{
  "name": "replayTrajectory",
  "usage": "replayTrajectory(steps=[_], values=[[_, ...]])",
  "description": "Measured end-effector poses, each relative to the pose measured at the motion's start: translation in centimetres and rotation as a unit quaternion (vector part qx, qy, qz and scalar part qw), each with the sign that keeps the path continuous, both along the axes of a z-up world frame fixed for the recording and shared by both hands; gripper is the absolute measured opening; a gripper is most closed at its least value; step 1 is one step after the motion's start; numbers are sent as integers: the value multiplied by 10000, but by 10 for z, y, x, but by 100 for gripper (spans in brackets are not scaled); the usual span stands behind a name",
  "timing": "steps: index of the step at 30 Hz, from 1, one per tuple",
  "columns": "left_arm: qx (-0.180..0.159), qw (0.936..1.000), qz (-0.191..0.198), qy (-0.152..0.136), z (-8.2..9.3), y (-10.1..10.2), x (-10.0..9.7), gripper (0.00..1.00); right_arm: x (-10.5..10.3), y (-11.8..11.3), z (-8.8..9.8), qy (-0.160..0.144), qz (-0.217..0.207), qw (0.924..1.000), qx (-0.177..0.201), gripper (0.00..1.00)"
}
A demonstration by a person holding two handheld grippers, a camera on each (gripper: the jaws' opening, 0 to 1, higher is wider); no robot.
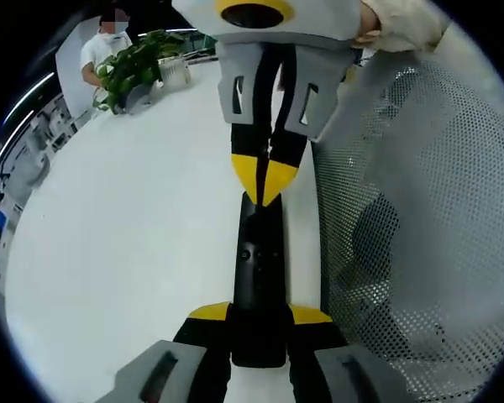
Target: Press the specified remote control buttons in sequence, fully releasing each button before pressing the next.
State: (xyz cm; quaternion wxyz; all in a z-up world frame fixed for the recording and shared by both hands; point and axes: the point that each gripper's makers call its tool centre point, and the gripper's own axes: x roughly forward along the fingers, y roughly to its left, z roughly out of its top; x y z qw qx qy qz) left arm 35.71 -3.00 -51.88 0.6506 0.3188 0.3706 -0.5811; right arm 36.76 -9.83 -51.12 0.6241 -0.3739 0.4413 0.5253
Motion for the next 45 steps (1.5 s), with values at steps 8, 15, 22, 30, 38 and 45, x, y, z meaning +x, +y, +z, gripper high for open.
replayTrajectory(steps=[8, 15, 22, 30, 38, 45], values=[[3, 10000, -8, 1, 0, 0, 0, 25, 0, 0, 0, 52, -121, 9998, -134, 0], [4, 10000, -9, -4, 0, 0, 0, 25, 0, -1, 0, 164, -609, 9972, 409, 0], [0, 10000, 15, 4, 0, 0, 0, 25, -2, -1, 2, -12, -459, 9973, 569, 0], [-7, 10000, 29, -1, 0, 0, 0, 25, 1, 6, 4, -135, -355, 9974, 604, 0], [-17, 10000, 23, -5, 0, 0, 0, 25, 2, 9, 2, -371, -63, 9983, 449, 0], [-21, 10000, 26, -4, 0, 0, 1, 25, -2, 13, 1, -274, 170, 9986, 428, 0]])
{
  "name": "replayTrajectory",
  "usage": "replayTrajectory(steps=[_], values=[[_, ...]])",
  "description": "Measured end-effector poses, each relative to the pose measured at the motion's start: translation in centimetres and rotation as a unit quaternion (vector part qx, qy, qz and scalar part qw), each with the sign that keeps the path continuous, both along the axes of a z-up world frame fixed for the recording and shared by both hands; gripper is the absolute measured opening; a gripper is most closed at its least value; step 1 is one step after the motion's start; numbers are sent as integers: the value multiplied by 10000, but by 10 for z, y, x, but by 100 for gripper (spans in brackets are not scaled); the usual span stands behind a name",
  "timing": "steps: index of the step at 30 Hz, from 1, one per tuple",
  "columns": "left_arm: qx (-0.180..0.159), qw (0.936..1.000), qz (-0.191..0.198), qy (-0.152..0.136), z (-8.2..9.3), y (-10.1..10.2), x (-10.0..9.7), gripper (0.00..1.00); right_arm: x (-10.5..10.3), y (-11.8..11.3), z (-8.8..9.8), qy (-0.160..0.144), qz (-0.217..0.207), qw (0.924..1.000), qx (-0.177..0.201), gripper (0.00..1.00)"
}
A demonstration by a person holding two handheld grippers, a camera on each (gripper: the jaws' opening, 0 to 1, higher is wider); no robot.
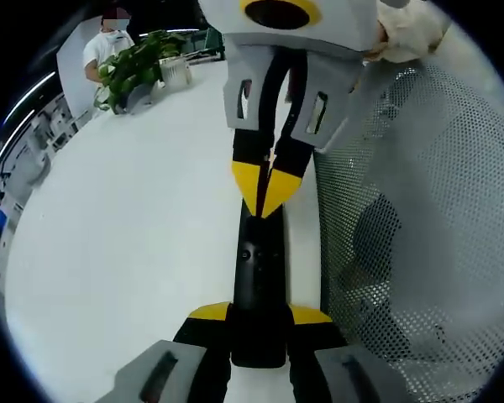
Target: Press the specified remote control buttons in sequence, fully releasing each button before pressing the next.
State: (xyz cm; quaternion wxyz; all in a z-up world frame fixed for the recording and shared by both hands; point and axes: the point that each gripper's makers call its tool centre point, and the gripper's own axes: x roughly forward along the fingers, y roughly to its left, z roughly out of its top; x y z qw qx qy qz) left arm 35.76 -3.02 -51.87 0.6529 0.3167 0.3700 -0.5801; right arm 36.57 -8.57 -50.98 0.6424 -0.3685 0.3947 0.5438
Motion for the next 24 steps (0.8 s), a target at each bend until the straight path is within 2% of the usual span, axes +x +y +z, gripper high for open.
replayTrajectory(steps=[3, 15, 24], values=[[0, 10000, -2, 1, 0, 0, 0, 25, 0, 0, 0, -23, 105, 9999, -47, 0], [-5, 10000, -5, 3, 0, 0, 0, 25, 2, 1, -1, 402, 67, 9988, -255, 0], [-13, 10000, -11, 9, 0, 0, 0, 25, 0, 0, -1, 400, 63, 9989, -248, 0]])
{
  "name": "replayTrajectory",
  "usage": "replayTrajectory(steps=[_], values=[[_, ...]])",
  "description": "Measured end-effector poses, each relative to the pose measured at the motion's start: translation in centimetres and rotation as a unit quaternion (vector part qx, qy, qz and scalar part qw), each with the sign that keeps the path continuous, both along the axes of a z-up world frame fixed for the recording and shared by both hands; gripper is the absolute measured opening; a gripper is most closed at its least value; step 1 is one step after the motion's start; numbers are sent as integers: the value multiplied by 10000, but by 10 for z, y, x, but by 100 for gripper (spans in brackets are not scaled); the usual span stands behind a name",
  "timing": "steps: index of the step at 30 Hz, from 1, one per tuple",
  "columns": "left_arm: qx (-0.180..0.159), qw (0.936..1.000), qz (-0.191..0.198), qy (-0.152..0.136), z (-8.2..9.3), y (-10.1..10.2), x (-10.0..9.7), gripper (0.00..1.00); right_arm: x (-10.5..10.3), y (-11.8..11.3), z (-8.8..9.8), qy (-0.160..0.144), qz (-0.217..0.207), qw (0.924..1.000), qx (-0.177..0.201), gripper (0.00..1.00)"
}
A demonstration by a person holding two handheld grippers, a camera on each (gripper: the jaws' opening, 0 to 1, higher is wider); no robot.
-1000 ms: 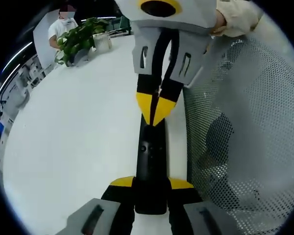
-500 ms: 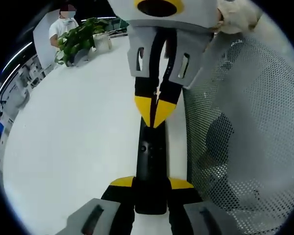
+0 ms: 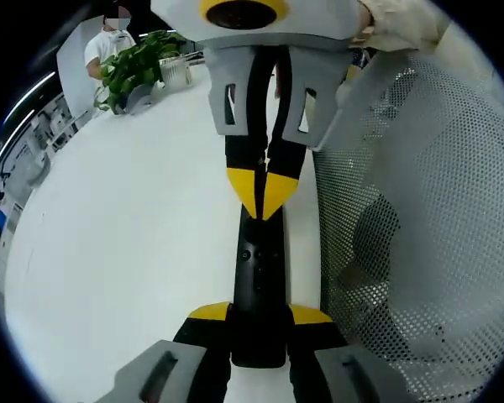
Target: Press the specified remote control buttons in sequence, fully releasing each button before pressing the next.
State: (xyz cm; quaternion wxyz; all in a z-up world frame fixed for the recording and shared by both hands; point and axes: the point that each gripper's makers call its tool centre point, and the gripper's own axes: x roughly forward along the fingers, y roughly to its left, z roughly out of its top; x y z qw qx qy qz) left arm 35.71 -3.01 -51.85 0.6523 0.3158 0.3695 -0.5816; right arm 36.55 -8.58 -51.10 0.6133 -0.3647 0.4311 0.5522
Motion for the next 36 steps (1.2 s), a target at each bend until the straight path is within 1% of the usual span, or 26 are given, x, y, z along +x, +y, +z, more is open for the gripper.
replayTrajectory(steps=[4, 7, 9, 12, 15, 17, 19, 21, 24, 34, 35, 36], values=[[0, 10000, 5, 0, 0, 0, 0, 25, -2, -1, 1, -209, 71, 9997, 132, 0], [1, 10000, 6, 2, 0, 0, 0, 25, 0, 0, 1, -252, -73, 9994, 232, 0], [-1, 10000, 9, 1, 0, 0, 0, 25, 0, 0, 2, -280, -9, 9993, 233, 0], [-1, 10000, 14, -3, 0, 0, 0, 25, 1, 0, 2, -191, -124, 9995, 237, 0], [-1, 10000, 14, -2, 0, 0, 0, 25, -1, 0, 3, 56, -356, 9985, 412, 2], [-1, 10000, 11, -3, 0, 0, 0, 25, 0, 0, 3, 48, -377, 9982, 467, 5], [-3, 10000, 11, -1, 0, 0, 0, 25, 0, 1, 3, 58, -406, 9981, 468, 6], [-3, 10000, 9, 3, 0, 0, 0, 25, -2, 2, 3, 64, -323, 9984, 457, 8], [1, 10000, 3, 0, 0, 1, 0, 25, -1, 3, 3, -28, -129, 9993, 358, 8], [-16, 10000, 19, 11, 0, 1, 0, 25, -2, 4, 2, -75, 326, 9992, 241, 8], [-24, 10000, 27, 19, 0, 1, 0, 25, -2, 4, 2, -94, 394, 9989, 230, 8], [-41, 10000, 42, 39, 0, 1, 0, 25, -3, 5, 2, -133, 556, 9981, 242, 8]])
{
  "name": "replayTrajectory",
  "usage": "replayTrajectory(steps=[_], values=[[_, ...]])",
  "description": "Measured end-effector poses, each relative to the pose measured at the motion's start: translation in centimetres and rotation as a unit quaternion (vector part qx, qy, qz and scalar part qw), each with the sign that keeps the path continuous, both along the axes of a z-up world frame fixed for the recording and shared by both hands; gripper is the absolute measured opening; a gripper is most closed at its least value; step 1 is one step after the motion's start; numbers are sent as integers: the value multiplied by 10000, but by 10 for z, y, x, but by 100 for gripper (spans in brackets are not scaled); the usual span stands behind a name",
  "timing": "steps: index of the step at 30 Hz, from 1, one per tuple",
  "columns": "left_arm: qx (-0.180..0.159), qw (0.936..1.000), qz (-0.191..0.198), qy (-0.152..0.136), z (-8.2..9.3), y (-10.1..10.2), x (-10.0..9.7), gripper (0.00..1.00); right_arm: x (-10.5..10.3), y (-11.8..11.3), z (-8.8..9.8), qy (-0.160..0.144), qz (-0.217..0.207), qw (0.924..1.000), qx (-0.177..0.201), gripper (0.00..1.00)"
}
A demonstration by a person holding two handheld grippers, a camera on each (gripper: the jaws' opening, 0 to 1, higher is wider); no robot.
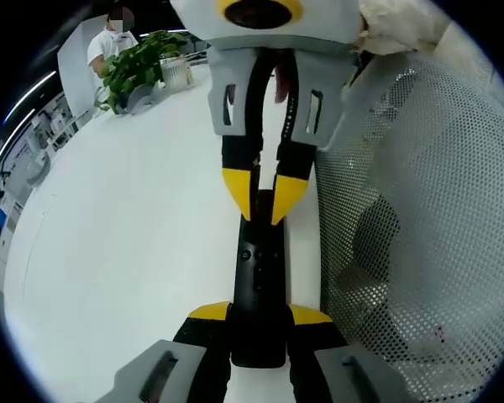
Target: Press the specified remote control buttons in sequence, fully releasing each button before pressing the next.
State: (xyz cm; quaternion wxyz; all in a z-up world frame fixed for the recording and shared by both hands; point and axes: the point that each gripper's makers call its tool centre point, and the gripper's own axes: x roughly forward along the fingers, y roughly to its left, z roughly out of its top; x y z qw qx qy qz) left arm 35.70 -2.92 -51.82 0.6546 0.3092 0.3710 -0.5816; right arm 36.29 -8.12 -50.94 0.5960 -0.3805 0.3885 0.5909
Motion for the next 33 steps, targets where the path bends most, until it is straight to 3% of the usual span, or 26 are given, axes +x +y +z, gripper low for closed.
replayTrajectory(steps=[11, 18, 23, 24, 26, 33], values=[[-68, 10000, 15, 55, 0, -1, 0, 25, -1, 1, -1, -37, 431, 9990, -148, 8], [-95, 9999, -4, 50, 0, -2, 0, 24, -1, 1, -1, -74, 466, 9988, -151, 9], [-95, 9999, -2, 42, 0, -2, 0, 24, 0, 0, 0, -39, 239, 9997, 14, 8], [-96, 9999, 0, 39, 0, -2, 0, 24, -1, -1, 0, -75, 202, 9997, 82, 8], [-79, 10000, -26, 4, 0, -2, 0, 25, -2, 2, 2, -480, 714, 9956, 368, 8], [-72, 10000, -54, -14, 0, -2, 0, 25, -1, 2, 1, -275, 230, 9984, 429, 8]])
